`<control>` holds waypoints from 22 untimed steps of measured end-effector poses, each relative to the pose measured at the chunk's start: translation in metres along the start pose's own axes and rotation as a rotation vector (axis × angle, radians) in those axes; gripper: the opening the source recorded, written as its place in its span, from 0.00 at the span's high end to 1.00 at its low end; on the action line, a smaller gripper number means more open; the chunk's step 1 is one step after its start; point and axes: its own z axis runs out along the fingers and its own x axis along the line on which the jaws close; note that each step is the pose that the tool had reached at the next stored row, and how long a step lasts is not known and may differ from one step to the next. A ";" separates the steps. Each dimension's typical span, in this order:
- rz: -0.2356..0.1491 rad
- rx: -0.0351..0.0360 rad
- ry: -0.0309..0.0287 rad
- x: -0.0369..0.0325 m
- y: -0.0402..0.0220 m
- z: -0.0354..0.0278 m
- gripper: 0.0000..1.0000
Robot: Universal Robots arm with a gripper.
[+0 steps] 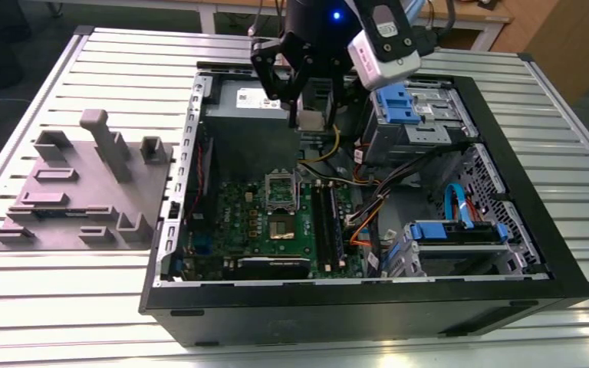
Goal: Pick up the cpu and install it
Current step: 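Place the cpu into insertion slot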
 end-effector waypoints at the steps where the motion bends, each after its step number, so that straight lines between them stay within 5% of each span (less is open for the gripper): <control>1: 0.000 0.0000 0.0000 0.0000 -0.0001 0.0008 0.53; 10: -0.001 -0.0002 0.0000 0.0009 -0.0041 0.0068 0.53; 22: -0.031 -0.0002 0.0032 0.0043 -0.0170 0.0131 0.53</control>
